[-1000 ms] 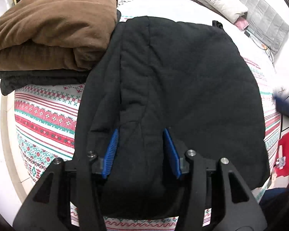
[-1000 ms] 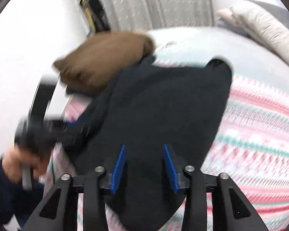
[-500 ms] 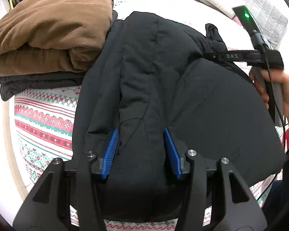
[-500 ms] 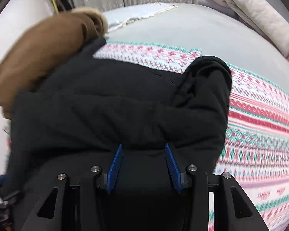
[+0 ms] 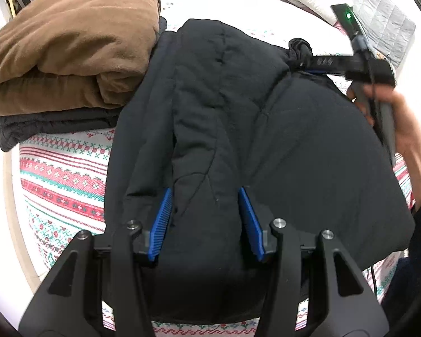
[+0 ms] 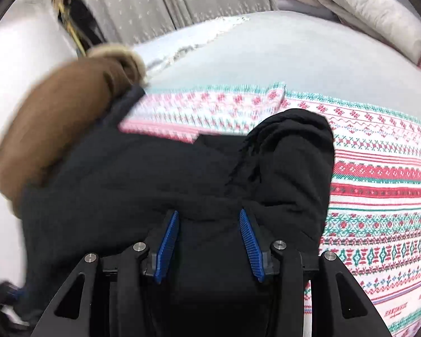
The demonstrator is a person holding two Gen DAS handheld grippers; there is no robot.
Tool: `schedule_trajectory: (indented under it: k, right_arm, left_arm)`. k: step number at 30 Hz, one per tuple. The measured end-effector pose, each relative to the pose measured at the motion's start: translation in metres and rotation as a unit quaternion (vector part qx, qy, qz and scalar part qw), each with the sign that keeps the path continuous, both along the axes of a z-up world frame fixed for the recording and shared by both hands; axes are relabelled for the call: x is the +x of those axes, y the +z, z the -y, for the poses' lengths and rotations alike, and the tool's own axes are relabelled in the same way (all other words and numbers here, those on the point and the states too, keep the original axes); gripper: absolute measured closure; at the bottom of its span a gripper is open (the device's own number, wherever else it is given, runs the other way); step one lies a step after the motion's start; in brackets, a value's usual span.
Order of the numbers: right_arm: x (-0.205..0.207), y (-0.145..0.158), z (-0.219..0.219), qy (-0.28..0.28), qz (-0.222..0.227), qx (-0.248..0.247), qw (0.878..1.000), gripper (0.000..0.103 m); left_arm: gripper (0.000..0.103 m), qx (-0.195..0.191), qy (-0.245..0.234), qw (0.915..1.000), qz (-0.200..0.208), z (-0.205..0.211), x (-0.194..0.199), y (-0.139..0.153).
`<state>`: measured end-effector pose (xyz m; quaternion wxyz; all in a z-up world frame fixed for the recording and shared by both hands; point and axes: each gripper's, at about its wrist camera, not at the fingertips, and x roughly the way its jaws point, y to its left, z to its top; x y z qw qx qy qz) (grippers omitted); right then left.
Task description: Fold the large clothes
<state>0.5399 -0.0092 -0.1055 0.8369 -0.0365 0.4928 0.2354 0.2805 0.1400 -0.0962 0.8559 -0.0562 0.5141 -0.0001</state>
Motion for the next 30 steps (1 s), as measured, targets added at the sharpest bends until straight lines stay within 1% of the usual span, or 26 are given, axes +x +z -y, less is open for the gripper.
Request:
schedule_trajectory:
  k: [1, 2, 4, 7, 8, 9, 10, 11, 14, 15, 16, 18, 20, 22, 24, 25, 26, 28, 30]
  right_arm:
    - [-0.004, 0.002, -0.007, 0.002, 0.015, -0.025, 1.000, 0.058]
    - [-0.006, 0.004, -0.010, -0.001, 0.020, -0.034, 0.999, 0.058]
    - [-0.008, 0.007, -0.003, -0.014, 0.019, -0.017, 1.000, 0.057]
    - [-0.013, 0.017, 0.020, -0.037, 0.003, 0.022, 0.999, 0.053]
    - [-0.018, 0.023, 0.028, -0.050, -0.004, 0.033, 0.998, 0.047]
    - [-0.024, 0.031, 0.030, -0.062, -0.010, 0.046, 0.997, 0.038]
    - [-0.032, 0.035, 0.036, -0.076, -0.016, 0.065, 0.995, 0.033]
    - [-0.041, 0.040, 0.047, -0.093, -0.028, 0.091, 0.991, 0.025]
    - [-0.058, 0.044, 0.057, -0.105, -0.073, 0.128, 0.984, 0.024]
    - [-0.063, 0.043, 0.061, -0.110, -0.083, 0.131, 0.982, 0.024]
    - [-0.070, 0.041, 0.067, -0.123, -0.090, 0.134, 0.979, 0.024]
    - [-0.084, 0.034, 0.076, -0.141, -0.112, 0.149, 0.972, 0.023]
    - [-0.101, 0.023, 0.088, -0.151, -0.154, 0.185, 0.959, 0.023]
    - [-0.116, 0.018, 0.095, -0.146, -0.179, 0.211, 0.950, 0.023]
    - [-0.130, 0.015, 0.095, -0.134, -0.189, 0.222, 0.947, 0.021]
    - [-0.140, 0.012, 0.094, -0.122, -0.198, 0.230, 0.945, 0.020]
    - [-0.143, 0.009, 0.091, -0.112, -0.204, 0.240, 0.942, 0.019]
    - [-0.153, 0.008, 0.093, -0.105, -0.204, 0.246, 0.942, 0.017]
    - [-0.158, 0.003, 0.094, -0.104, -0.204, 0.251, 0.940, 0.014]
  left_arm:
    - [0.051, -0.006, 0.001, 1.0000, -0.003, -0.002, 0.001, 0.000]
    - [0.051, -0.011, 0.002, 0.9999, -0.004, -0.004, 0.003, 0.000]
    - [0.050, -0.022, 0.001, 0.9997, -0.005, -0.008, 0.004, 0.002]
    - [0.048, -0.065, 0.009, 0.9978, 0.000, -0.023, 0.005, 0.007]
    - [0.048, -0.080, 0.015, 0.9967, 0.003, -0.029, 0.004, 0.010]
    - [0.047, -0.092, 0.021, 0.9955, 0.005, -0.034, 0.003, 0.011]
    - [0.044, -0.105, 0.029, 0.9940, 0.009, -0.041, 0.002, 0.014]
    - [0.043, -0.112, 0.033, 0.9930, 0.013, -0.047, 0.002, 0.015]
    - [0.040, -0.132, 0.047, 0.9900, 0.019, -0.062, 0.000, 0.018]
    - [0.032, -0.132, 0.055, 0.9895, 0.020, -0.067, 0.000, 0.019]
    - [0.024, -0.125, 0.063, 0.9900, 0.018, -0.071, -0.001, 0.019]
    - [0.023, -0.118, 0.068, 0.9905, 0.019, -0.084, -0.002, 0.018]
    - [0.023, -0.130, 0.069, 0.9890, 0.018, -0.093, -0.002, 0.018]
    - [0.022, -0.144, 0.062, 0.9876, 0.007, -0.093, -0.002, 0.011]
    - [0.019, -0.152, 0.051, 0.9871, -0.006, -0.092, -0.002, 0.006]
    - [0.016, -0.160, 0.048, 0.9858, -0.010, -0.091, -0.002, 0.002]
    - [0.014, -0.173, 0.048, 0.9836, -0.016, -0.091, -0.002, -0.001]
    - [0.008, -0.195, 0.055, 0.9788, -0.029, -0.095, -0.005, -0.009]
    - [0.007, -0.225, 0.065, 0.9715, -0.036, -0.102, -0.012, -0.016]
